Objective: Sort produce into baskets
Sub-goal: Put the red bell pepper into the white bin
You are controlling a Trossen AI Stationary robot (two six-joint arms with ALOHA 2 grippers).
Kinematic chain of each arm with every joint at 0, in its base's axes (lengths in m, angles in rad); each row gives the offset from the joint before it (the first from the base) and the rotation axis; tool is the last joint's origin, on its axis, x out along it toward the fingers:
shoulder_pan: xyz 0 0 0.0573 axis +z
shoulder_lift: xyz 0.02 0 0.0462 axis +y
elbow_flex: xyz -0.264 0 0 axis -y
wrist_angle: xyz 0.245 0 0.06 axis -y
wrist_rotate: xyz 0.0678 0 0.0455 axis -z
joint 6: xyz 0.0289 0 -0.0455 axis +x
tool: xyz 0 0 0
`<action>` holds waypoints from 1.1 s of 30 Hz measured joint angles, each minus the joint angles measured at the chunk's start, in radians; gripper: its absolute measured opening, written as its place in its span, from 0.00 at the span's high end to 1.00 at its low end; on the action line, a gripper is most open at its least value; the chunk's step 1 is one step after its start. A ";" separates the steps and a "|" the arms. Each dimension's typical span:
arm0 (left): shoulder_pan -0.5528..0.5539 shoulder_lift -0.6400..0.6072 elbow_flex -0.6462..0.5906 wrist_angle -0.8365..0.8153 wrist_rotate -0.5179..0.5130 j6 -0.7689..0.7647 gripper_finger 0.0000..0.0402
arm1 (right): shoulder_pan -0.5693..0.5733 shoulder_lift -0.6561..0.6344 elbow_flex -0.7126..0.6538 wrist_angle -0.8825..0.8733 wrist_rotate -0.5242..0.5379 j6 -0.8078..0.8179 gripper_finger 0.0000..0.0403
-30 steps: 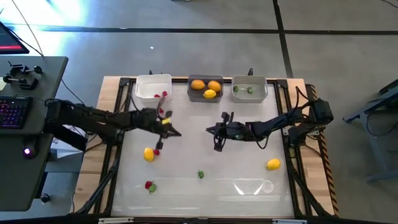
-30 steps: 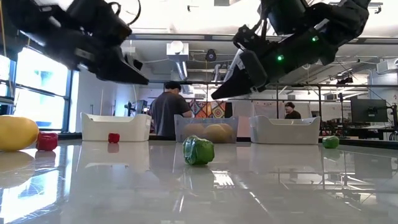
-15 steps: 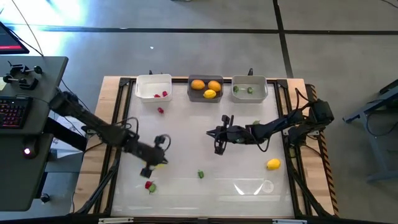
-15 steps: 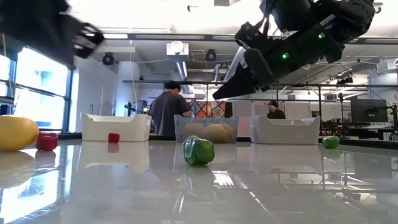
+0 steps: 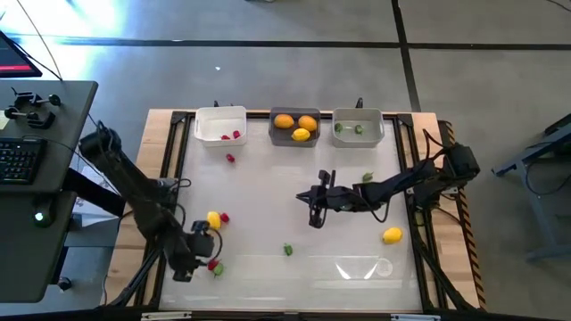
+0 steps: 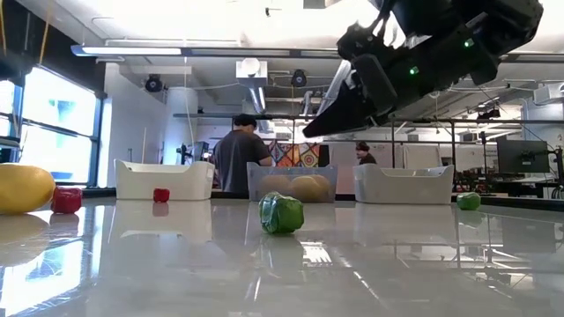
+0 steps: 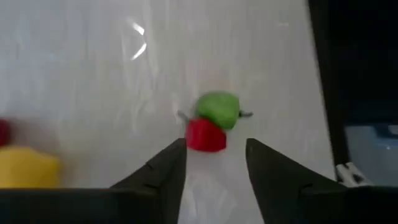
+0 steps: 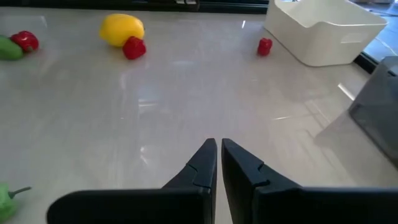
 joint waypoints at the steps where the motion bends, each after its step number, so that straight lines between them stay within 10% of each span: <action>1: -0.011 0.018 0.000 -0.001 0.000 -0.018 0.59 | 0.004 0.000 0.000 0.000 0.010 0.000 0.96; 16: -0.037 0.201 0.000 0.067 -0.004 -0.032 0.37 | 0.013 0.000 0.000 -0.028 0.030 -0.003 0.96; 33: -0.083 0.307 0.059 0.039 -0.145 0.087 0.38 | 0.007 0.000 0.000 -0.037 0.031 -0.063 0.96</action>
